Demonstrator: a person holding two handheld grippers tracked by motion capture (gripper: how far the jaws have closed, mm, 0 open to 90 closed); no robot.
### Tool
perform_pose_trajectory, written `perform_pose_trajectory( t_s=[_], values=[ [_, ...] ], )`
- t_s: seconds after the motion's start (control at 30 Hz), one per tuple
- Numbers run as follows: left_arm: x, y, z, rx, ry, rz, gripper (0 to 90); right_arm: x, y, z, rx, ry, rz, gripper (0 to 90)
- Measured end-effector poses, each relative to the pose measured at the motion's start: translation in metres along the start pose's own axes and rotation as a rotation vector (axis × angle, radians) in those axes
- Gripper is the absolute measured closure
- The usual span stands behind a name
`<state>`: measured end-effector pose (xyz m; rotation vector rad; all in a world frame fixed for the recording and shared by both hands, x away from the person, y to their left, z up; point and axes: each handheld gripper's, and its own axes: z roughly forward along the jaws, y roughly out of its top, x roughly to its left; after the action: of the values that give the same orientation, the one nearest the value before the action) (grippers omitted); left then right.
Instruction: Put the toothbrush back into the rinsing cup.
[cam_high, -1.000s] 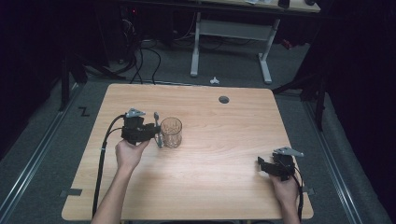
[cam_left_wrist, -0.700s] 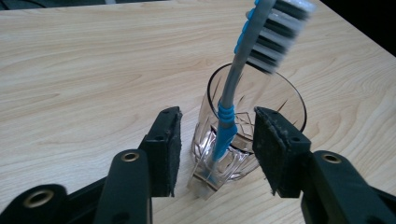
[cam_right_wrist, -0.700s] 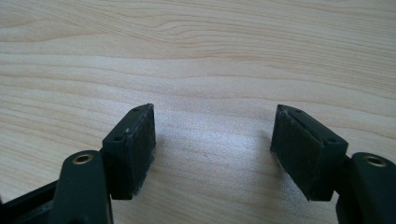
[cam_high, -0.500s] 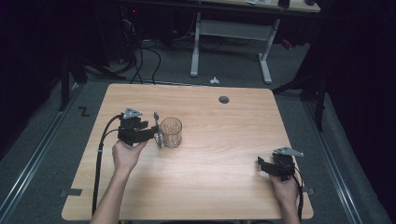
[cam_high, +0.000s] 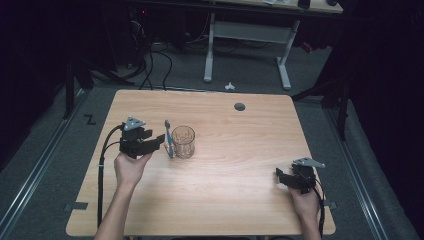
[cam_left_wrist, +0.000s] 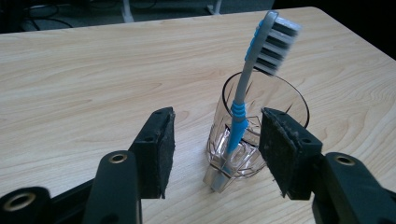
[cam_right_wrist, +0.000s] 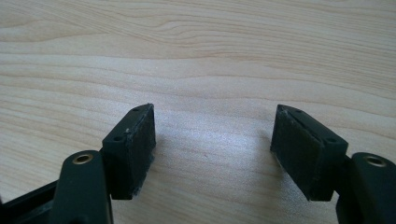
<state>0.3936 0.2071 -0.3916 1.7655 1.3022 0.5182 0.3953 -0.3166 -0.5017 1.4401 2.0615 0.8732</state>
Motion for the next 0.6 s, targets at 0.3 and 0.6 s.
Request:
perform_pose_trajectory(
  t_s=[0.3, 0.6],
  values=[
    [0.003, -0.004, -0.010, -0.012, 0.019, -0.002, 45.3, 0.000, 0.000, 0.000, 0.000, 0.000, 0.001, 30.9],
    [0.007, -0.009, -0.018, -0.025, 0.035, -0.015, 45.2, 0.000, 0.000, 0.000, 0.000, 0.000, 0.000, 30.9]
  ],
)
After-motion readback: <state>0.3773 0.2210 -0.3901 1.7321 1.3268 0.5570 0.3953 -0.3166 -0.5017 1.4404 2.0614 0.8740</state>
